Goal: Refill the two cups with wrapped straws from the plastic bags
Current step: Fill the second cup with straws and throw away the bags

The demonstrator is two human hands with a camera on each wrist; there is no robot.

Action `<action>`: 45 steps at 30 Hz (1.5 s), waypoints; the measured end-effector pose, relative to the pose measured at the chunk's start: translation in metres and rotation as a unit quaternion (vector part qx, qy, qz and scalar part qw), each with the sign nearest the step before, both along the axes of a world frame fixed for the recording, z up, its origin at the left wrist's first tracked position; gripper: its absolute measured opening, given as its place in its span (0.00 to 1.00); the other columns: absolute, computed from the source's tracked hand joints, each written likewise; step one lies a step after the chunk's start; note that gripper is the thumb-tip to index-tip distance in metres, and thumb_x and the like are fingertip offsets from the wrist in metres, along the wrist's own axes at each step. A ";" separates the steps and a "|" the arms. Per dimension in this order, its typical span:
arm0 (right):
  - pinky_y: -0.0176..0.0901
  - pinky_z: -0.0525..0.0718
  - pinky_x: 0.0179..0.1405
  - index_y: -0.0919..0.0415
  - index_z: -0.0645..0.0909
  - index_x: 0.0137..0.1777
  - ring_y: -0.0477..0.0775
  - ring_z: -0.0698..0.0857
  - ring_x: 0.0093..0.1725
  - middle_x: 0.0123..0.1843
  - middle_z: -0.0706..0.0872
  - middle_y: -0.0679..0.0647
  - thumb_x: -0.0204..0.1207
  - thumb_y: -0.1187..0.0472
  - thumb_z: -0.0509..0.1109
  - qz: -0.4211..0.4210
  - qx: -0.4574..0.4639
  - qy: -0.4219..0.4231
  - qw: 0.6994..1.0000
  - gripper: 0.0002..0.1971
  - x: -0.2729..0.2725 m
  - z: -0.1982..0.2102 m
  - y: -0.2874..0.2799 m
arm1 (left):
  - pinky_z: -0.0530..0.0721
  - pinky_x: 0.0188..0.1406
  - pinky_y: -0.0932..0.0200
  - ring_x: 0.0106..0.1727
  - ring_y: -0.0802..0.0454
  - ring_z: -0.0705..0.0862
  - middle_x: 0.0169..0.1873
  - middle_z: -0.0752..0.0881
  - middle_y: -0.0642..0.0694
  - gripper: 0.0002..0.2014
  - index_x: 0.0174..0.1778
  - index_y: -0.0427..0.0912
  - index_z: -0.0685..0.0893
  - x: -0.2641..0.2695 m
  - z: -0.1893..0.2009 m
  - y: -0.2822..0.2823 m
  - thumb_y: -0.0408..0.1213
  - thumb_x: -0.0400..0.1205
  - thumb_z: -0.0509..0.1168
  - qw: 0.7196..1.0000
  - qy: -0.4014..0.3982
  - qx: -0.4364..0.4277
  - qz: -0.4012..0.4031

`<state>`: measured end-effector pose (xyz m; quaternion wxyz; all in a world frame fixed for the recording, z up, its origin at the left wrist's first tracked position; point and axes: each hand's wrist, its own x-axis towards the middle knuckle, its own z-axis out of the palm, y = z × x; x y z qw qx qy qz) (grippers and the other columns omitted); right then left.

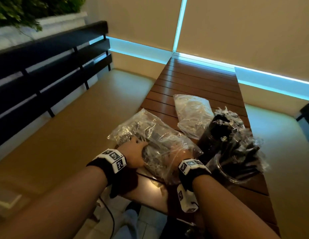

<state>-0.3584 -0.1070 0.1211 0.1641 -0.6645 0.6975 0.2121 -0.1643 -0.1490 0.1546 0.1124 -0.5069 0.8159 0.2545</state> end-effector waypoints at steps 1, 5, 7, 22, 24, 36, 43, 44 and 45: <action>0.61 0.70 0.76 0.53 0.75 0.75 0.65 0.72 0.76 0.77 0.75 0.58 0.72 0.34 0.63 0.010 -0.030 -0.001 1.000 0.35 0.000 -0.004 -0.003 | 0.78 0.72 0.51 0.75 0.39 0.73 0.80 0.60 0.41 0.43 0.86 0.53 0.57 0.000 0.000 -0.001 0.43 0.75 0.68 1.000 -0.003 0.004 0.000; 0.62 0.66 0.79 0.40 0.61 0.81 0.62 0.66 0.82 0.83 0.65 0.50 0.69 0.27 0.64 0.001 -0.092 -0.044 0.995 0.41 -0.002 -0.015 -0.015 | 0.81 0.67 0.51 0.72 0.39 0.76 0.77 0.63 0.42 0.41 0.85 0.56 0.59 0.000 -0.002 -0.004 0.43 0.75 0.68 1.000 -0.011 0.000 -0.009; 0.58 0.70 0.77 0.39 0.60 0.82 0.61 0.68 0.80 0.83 0.65 0.48 0.69 0.29 0.69 -0.021 -0.077 -0.059 0.995 0.42 -0.005 -0.013 -0.016 | 0.83 0.65 0.51 0.70 0.40 0.77 0.76 0.65 0.42 0.41 0.84 0.58 0.60 0.000 -0.003 -0.006 0.43 0.74 0.69 1.000 -0.014 -0.004 -0.014; 0.47 0.89 0.50 0.57 0.83 0.54 0.54 0.86 0.49 0.53 0.86 0.54 0.74 0.50 0.73 -0.090 -0.079 -0.075 0.990 0.14 0.010 0.009 -0.032 | 0.78 0.46 0.59 0.64 0.40 0.81 0.79 0.63 0.39 0.48 0.87 0.54 0.44 -0.001 -0.008 -0.012 0.43 0.74 0.66 1.000 0.003 -0.008 -0.004; 0.45 0.87 0.55 0.61 0.83 0.58 0.55 0.86 0.54 0.55 0.85 0.55 0.78 0.53 0.71 -0.095 -0.100 -0.086 0.987 0.14 0.011 0.013 -0.030 | 0.77 0.44 0.60 0.64 0.41 0.81 0.80 0.62 0.39 0.48 0.87 0.54 0.45 0.000 -0.008 -0.014 0.42 0.75 0.66 1.000 0.007 -0.001 -0.005; 0.49 0.84 0.56 0.53 0.81 0.61 0.58 0.83 0.57 0.61 0.84 0.54 0.75 0.42 0.70 -0.045 -0.076 -0.068 0.994 0.20 0.002 0.020 -0.030 | 0.78 0.44 0.60 0.63 0.43 0.81 0.77 0.66 0.39 0.46 0.87 0.52 0.47 0.002 -0.006 -0.025 0.39 0.76 0.66 1.000 0.008 -0.016 0.001; 0.51 0.88 0.50 0.47 0.76 0.37 0.55 0.84 0.50 0.46 0.83 0.49 0.67 0.43 0.72 -0.119 -0.088 -0.105 0.983 0.11 0.002 0.043 -0.023 | 0.81 0.44 0.58 0.62 0.42 0.80 0.76 0.62 0.41 0.46 0.87 0.55 0.49 -0.003 -0.010 -0.027 0.42 0.76 0.67 1.000 -0.003 -0.028 0.010; 0.52 0.87 0.53 0.46 0.77 0.39 0.57 0.85 0.53 0.48 0.83 0.50 0.69 0.44 0.72 -0.119 -0.088 -0.118 0.982 0.09 0.002 0.044 -0.022 | 0.83 0.45 0.56 0.61 0.42 0.81 0.76 0.62 0.40 0.46 0.87 0.56 0.49 -0.004 -0.010 -0.026 0.43 0.75 0.67 0.999 -0.008 -0.029 0.012; 0.52 0.85 0.58 0.50 0.81 0.47 0.61 0.85 0.59 0.53 0.85 0.54 0.73 0.47 0.72 -0.124 -0.075 -0.132 0.981 0.09 0.002 0.043 -0.021 | 0.85 0.47 0.54 0.61 0.42 0.80 0.76 0.61 0.40 0.46 0.87 0.56 0.48 -0.004 -0.010 -0.025 0.43 0.75 0.67 0.999 -0.012 -0.032 0.012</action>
